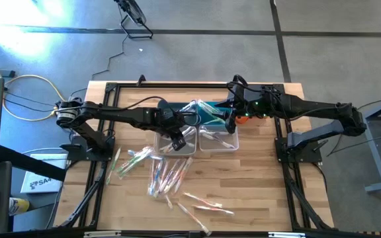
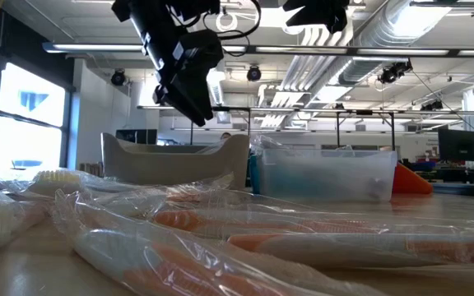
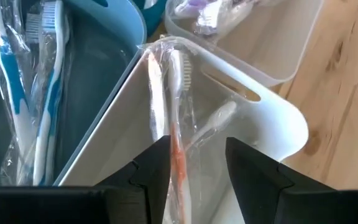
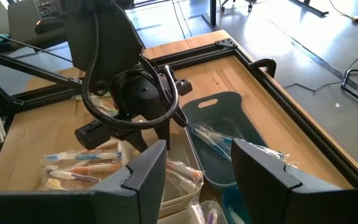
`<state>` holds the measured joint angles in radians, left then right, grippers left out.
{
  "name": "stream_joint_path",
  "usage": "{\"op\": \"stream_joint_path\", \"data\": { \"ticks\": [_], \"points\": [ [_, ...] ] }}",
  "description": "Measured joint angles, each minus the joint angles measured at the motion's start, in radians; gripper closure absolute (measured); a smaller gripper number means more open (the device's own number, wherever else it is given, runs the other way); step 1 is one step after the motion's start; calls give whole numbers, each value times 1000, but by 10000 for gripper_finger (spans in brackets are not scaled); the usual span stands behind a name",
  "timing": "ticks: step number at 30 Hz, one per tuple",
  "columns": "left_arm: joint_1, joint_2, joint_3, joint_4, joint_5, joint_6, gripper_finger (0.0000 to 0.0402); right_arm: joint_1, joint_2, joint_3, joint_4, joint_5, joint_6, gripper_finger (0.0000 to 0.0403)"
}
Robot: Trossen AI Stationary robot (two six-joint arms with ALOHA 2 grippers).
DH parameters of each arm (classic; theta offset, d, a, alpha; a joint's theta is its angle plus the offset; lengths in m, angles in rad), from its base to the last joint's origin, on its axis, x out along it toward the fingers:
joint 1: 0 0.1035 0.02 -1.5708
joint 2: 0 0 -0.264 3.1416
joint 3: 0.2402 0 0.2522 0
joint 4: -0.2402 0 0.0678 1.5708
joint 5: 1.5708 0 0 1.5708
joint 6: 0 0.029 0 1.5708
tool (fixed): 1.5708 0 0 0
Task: Pick & Place Toothbrushes
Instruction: Put the green toothbrush into the blue bin
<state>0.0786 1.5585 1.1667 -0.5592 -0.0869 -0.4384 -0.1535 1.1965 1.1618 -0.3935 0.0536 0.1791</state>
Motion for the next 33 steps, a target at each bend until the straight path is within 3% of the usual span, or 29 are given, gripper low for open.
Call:
{"op": "stream_joint_path", "data": {
  "ticks": [11,24,28,33],
  "points": [
    [0,-1,0,137,-18,18,255,0,0,0,0,0,0,230],
    [0,-108,0,115,-142,80,391,0,0,0,-1,0,5,230],
    [0,-157,-1,70,-217,94,394,0,0,0,-3,0,9,230],
    [0,-245,-27,24,-224,94,393,1,0,0,-5,0,11,230]
  ]
}}
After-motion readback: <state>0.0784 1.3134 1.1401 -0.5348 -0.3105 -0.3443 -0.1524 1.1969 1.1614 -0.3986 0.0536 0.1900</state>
